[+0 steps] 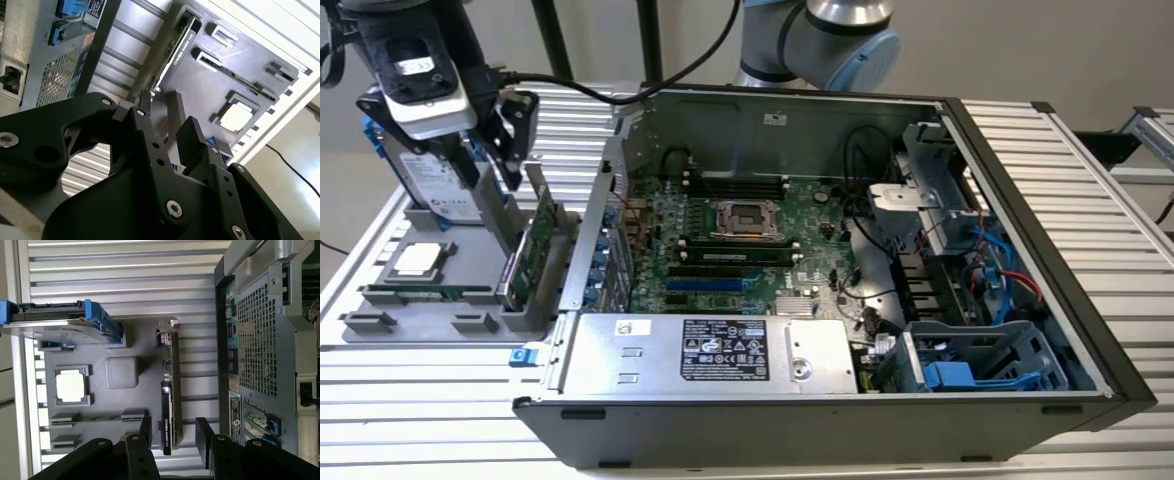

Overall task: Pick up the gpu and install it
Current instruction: 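Pick up the gpu and move the gpu toward the slot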

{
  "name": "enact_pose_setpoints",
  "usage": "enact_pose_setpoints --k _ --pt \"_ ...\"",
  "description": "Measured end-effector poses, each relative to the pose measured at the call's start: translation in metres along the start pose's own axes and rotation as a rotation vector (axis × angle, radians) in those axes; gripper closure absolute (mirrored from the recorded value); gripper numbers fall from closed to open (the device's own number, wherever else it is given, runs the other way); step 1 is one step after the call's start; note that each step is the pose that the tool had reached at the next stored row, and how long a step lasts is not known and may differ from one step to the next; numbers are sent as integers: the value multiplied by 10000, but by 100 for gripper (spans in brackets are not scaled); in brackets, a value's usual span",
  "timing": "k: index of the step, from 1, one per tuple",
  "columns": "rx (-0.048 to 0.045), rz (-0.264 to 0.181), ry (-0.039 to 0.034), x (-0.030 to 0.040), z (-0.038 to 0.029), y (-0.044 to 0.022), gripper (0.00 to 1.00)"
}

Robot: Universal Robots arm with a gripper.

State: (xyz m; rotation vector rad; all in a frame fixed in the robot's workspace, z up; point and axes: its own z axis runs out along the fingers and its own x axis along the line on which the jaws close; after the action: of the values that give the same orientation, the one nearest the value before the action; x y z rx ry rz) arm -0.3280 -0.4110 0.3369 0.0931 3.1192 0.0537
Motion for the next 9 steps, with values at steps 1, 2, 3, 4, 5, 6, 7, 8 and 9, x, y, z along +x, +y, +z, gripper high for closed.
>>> enact_pose_setpoints --k 1,2,3,4,5,6,7,8,9 --pt "2 0 0 0 7 0 0" --pt "5 0 0 0 14 0 0" --pt "8 0 0 0 20 -1 0" --pt "10 -1 -1 0 27 -1 0" --pt "13 0 -1 1 33 -1 0" --pt "16 0 0 1 39 -1 0" --pt "18 -1 -1 1 46 -2 0" --pt "21 -1 -1 1 53 -2 0" --pt "23 -1 -2 1 59 -2 0"
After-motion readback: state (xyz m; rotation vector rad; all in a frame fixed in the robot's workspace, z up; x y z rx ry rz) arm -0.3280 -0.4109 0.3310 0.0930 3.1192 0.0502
